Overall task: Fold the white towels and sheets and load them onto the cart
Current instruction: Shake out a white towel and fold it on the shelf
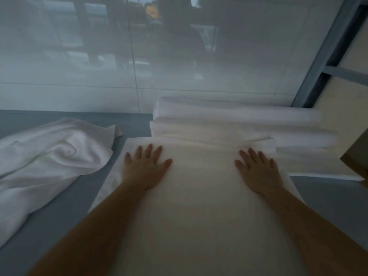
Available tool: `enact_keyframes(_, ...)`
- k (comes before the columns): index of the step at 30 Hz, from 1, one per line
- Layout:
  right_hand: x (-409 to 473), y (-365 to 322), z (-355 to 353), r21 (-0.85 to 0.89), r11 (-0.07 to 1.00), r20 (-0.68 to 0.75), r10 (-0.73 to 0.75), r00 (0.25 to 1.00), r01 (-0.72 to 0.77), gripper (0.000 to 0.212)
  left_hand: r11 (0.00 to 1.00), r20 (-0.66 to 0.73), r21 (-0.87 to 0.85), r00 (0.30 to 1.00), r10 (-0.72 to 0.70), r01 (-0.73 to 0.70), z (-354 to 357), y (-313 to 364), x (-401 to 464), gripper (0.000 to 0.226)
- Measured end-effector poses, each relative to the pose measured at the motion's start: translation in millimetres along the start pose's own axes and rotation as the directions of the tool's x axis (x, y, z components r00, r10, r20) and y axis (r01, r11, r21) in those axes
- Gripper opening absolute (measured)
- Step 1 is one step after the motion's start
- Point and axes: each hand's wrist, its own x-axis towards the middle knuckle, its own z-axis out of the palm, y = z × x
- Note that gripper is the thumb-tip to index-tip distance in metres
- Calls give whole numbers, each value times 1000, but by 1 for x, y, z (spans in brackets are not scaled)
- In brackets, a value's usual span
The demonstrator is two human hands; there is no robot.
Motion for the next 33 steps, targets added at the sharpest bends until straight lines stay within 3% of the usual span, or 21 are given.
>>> enact_keyframes(5,-28,-2,-18,-21,993,-6,115,993,-115,56,995,-43,29,995,-89,91,-20,-7,-27,60)
enact_keyframes(9,-80,-88,-6,38,971,-46,-233,971,234,51,969,-64,-39,968,242,-245,-6,61,-82,57)
enact_keyframes(11,-103,-102,5,-3,954,19,-300,954,300,53,956,-6,-36,956,292,-292,3,67,-103,60)
enact_keyframes(17,-136,20,0,-85,996,42,33,999,-30,59,997,9,11,997,74,-74,-3,-34,-139,63)
enact_keyframes(21,-169,40,-21,-63,990,93,128,987,-123,57,1000,22,7,999,-30,30,-20,-33,-168,54)
enact_keyframes(24,-193,-19,-33,-31,999,35,-32,999,33,60,992,-27,-20,992,124,-124,-26,14,-195,55)
enact_keyframes(27,-219,-77,-19,44,974,69,-227,971,224,55,966,64,-66,965,255,-251,-15,48,-217,62)
enact_keyframes(33,-196,-79,-6,-27,974,106,-220,970,224,56,977,70,-37,975,210,-208,0,50,-199,68)
